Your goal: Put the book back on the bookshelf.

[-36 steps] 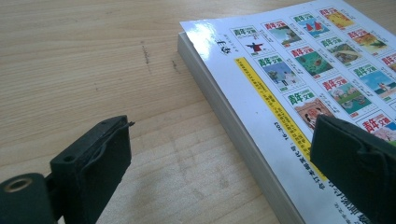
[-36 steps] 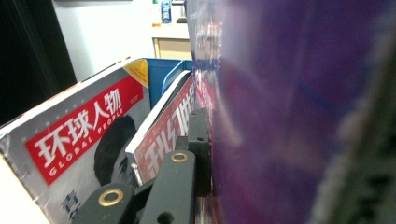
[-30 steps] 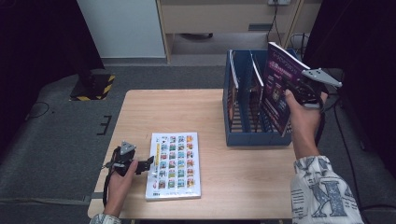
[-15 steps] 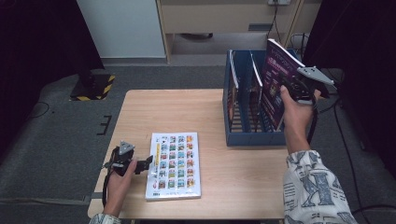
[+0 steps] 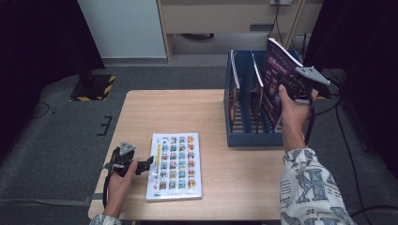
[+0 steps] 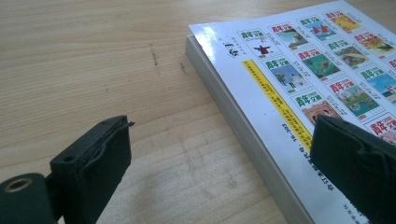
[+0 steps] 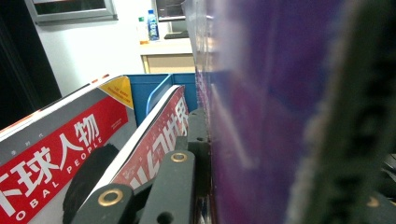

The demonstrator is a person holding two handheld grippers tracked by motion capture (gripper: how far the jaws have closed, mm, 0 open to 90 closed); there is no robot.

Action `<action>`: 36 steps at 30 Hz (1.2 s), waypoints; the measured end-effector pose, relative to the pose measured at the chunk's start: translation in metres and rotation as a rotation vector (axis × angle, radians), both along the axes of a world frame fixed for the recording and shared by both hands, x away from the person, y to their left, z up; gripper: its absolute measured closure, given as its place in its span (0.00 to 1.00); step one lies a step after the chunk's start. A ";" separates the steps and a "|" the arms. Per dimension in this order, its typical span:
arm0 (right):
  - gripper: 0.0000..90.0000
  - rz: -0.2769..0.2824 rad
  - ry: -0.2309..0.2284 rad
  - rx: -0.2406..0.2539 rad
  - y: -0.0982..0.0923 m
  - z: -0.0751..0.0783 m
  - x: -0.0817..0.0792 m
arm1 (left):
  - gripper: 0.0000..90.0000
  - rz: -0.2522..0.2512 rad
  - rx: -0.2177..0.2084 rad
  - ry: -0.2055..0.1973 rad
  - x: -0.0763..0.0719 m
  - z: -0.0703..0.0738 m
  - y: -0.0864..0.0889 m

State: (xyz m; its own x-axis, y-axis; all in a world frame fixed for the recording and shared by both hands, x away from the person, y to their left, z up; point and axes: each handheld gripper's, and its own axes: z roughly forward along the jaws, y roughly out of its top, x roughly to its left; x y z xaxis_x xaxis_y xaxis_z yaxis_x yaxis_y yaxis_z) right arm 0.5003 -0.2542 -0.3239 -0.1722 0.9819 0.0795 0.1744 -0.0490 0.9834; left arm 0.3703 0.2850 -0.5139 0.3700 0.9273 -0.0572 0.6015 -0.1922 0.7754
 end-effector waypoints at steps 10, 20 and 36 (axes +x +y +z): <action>0.91 -0.017 -0.002 -0.004 0.011 -0.004 0.008 | 0.05 0.001 -0.004 -0.003 0.000 0.000 -0.001; 0.91 -0.015 -0.006 -0.020 0.021 -0.015 0.018 | 0.05 -0.001 -0.008 0.000 0.001 -0.001 -0.001; 0.91 -0.024 0.001 -0.005 0.017 -0.035 0.022 | 0.05 -0.001 -0.006 0.003 0.001 -0.001 -0.001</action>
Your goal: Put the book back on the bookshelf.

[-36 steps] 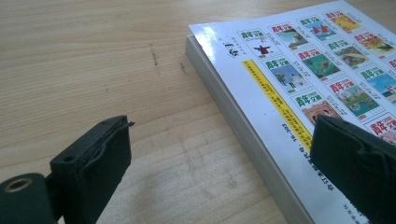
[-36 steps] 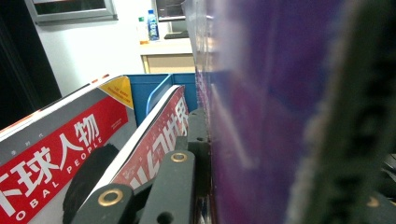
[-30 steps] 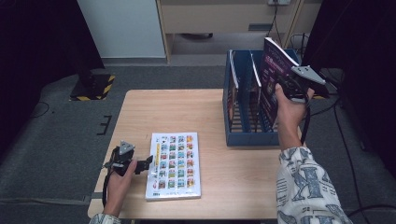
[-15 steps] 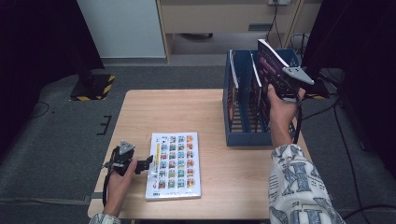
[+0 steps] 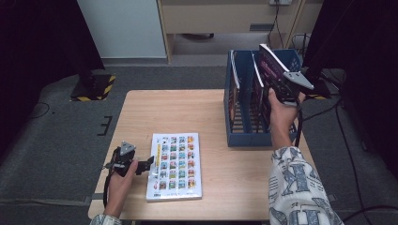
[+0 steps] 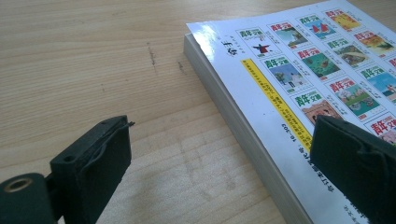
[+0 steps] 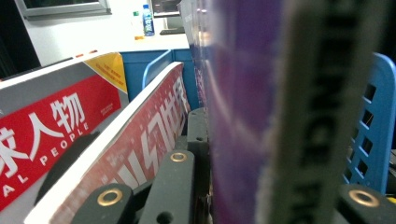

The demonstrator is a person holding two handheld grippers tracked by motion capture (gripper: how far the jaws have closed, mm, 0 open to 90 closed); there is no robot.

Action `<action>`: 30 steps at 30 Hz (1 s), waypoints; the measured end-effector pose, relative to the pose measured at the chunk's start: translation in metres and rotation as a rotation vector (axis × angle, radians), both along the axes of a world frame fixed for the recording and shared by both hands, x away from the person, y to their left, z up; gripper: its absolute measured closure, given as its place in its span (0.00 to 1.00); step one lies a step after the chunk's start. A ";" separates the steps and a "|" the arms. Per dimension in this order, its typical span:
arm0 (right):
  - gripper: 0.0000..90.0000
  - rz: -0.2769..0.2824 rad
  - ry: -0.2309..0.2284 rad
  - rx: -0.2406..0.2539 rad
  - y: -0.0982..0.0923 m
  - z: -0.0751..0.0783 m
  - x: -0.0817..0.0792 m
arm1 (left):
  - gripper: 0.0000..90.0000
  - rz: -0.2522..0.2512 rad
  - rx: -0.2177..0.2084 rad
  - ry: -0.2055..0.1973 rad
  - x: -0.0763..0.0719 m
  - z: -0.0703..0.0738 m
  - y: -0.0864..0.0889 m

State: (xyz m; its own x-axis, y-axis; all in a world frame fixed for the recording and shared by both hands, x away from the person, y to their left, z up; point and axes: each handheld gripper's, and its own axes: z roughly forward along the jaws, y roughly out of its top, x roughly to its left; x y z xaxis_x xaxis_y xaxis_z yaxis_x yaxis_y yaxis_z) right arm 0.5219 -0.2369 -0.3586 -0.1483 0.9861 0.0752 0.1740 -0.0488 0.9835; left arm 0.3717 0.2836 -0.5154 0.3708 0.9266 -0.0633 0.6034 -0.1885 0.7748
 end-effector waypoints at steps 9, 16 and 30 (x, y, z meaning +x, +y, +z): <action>0.91 0.003 0.014 0.000 -0.001 -0.012 0.001 | 0.05 -0.004 0.005 0.002 0.000 0.000 0.000; 0.91 -0.002 0.015 0.008 -0.003 -0.018 0.002 | 0.05 -0.005 0.006 0.001 0.000 0.000 0.000; 0.91 -0.014 0.020 0.013 -0.005 -0.031 0.001 | 0.05 -0.009 0.008 0.001 0.001 -0.001 -0.002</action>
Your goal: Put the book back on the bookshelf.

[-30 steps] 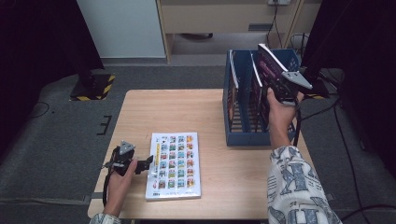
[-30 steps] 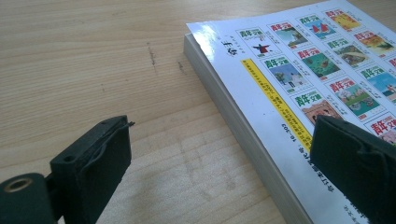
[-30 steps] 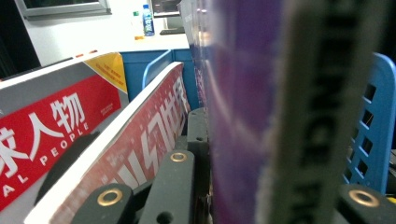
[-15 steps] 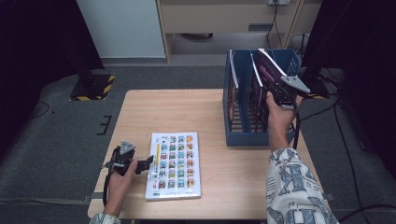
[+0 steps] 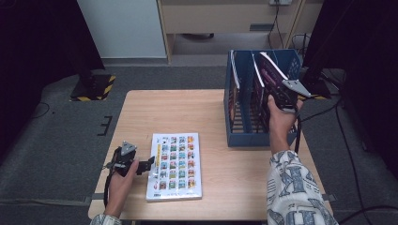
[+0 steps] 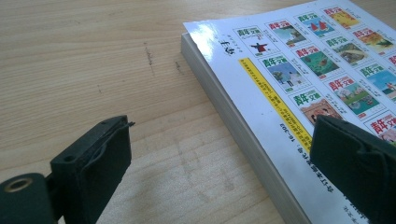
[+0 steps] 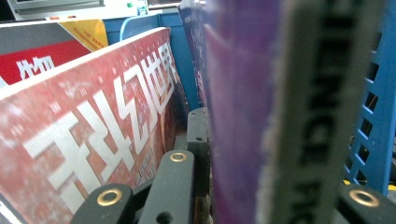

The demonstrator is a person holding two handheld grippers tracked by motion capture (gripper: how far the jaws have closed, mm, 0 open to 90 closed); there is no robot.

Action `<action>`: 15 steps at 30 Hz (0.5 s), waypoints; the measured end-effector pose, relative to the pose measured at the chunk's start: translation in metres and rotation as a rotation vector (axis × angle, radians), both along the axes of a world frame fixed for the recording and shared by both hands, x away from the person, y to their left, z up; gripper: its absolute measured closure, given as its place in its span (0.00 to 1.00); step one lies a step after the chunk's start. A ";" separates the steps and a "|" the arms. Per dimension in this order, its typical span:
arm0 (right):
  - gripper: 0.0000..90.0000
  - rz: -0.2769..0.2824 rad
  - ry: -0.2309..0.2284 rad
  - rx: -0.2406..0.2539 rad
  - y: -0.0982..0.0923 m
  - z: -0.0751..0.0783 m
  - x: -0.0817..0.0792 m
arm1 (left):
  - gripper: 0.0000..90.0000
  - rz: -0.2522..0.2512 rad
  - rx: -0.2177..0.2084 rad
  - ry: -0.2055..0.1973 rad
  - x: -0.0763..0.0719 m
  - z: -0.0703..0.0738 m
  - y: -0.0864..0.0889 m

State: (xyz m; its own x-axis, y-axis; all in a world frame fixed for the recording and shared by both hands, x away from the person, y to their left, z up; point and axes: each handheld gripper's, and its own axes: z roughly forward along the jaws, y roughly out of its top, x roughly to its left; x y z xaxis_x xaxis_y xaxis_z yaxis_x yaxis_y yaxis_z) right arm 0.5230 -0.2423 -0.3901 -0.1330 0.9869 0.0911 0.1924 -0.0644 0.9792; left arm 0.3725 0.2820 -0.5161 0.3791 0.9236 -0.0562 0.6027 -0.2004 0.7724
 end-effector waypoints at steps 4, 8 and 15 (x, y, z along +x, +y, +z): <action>0.91 0.001 0.009 0.000 0.000 -0.004 0.000 | 0.05 0.000 -0.001 -0.001 0.000 0.000 0.000; 0.91 0.001 0.008 0.000 -0.001 -0.005 0.001 | 0.05 0.000 0.001 0.001 0.000 0.000 0.000; 0.91 0.006 0.014 0.000 0.001 -0.010 0.002 | 0.05 -0.002 0.001 0.000 0.000 0.000 0.000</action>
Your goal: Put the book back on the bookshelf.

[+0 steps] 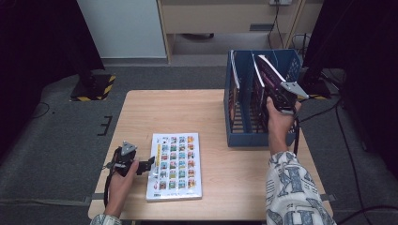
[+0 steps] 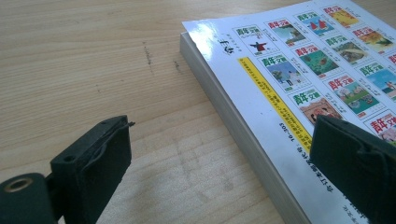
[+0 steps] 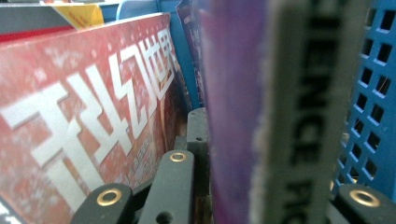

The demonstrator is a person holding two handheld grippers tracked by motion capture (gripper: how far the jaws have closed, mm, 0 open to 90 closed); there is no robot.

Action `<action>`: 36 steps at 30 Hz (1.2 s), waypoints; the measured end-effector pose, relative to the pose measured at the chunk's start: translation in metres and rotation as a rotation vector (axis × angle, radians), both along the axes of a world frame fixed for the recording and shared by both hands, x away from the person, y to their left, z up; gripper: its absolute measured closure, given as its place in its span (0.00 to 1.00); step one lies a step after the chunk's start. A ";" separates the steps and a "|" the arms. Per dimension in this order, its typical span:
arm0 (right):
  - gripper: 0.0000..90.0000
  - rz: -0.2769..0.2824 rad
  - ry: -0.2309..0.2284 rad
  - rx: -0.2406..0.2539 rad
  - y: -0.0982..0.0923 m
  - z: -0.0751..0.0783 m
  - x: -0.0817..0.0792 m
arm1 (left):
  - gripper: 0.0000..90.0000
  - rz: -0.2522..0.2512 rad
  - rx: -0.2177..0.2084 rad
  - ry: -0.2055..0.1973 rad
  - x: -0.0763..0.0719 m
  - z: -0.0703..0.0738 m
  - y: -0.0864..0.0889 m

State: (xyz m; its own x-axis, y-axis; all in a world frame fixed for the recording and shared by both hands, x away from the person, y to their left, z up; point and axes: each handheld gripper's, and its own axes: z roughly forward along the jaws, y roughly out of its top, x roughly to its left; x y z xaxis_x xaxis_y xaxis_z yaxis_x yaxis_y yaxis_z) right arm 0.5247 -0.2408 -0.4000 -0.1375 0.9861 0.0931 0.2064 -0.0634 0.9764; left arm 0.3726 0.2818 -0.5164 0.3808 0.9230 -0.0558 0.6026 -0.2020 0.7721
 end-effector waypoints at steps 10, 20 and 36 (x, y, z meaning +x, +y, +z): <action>0.89 0.012 0.002 0.001 0.000 -0.003 -0.003 | 0.05 -0.003 0.006 0.002 0.000 0.000 -0.001; 0.89 0.032 -0.008 -0.007 0.002 0.003 -0.003 | 0.06 0.001 0.002 -0.001 0.000 0.000 0.000; 0.91 -0.024 -0.046 -0.028 -0.004 0.013 0.003 | 0.06 -0.001 0.005 0.004 0.001 -0.001 0.000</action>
